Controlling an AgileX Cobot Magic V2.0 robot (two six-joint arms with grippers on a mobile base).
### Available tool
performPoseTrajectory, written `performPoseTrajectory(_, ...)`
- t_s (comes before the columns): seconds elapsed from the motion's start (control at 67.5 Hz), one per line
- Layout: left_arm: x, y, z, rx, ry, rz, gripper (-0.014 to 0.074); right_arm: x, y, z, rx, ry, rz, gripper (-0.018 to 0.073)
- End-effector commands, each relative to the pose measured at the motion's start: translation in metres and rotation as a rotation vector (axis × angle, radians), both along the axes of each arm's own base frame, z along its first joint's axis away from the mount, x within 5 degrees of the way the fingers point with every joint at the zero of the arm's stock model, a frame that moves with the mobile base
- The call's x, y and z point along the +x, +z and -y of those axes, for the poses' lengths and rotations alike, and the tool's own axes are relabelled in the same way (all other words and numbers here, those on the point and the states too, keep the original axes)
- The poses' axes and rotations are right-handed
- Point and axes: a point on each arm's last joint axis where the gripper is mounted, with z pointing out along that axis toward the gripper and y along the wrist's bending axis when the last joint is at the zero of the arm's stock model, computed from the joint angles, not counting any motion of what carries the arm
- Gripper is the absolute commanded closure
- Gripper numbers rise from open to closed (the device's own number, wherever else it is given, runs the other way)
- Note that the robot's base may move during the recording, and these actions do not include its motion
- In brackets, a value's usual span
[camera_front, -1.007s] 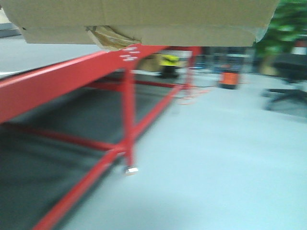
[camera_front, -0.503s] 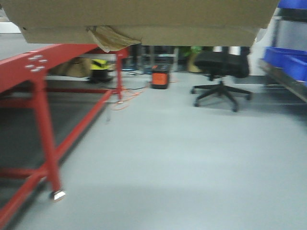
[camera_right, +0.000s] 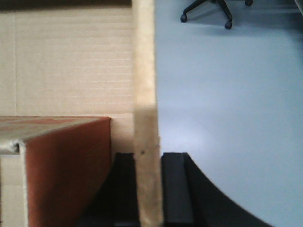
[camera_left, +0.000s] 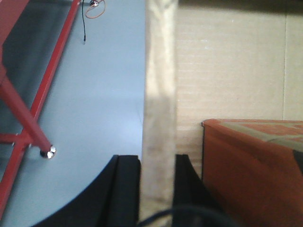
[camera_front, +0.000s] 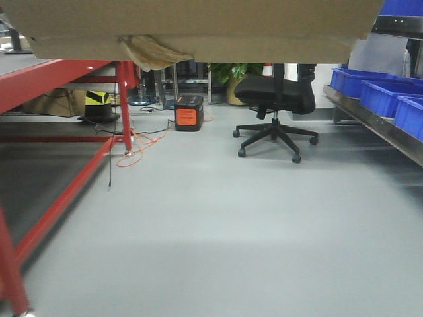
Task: Stack two boxes on right shelf middle
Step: 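Carry the raised boxes with both grippers while backing away from the table, then carry the boxes with both grippers toward the steel shelf with blue bins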
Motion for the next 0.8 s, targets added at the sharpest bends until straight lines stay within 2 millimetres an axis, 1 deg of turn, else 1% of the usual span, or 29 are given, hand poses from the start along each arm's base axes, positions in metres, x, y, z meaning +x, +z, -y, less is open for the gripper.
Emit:
performPoseTrajectory(0.0, -0.0018, 0.0106, -0.0089, 0.047, 0.034, 0.068, 0.0707, -0.0034, 0.0120, 0.0086, -0.039, -0.028, 0.069, 0.0712)
performPoseTrajectory(0.785, -0.0008, 0.0123, -0.0076, 0.042, 0.022, 0.090, 0.0707, -0.0034, 0.0120, 0.0086, -0.039, -0.028, 0.069, 0.0712)
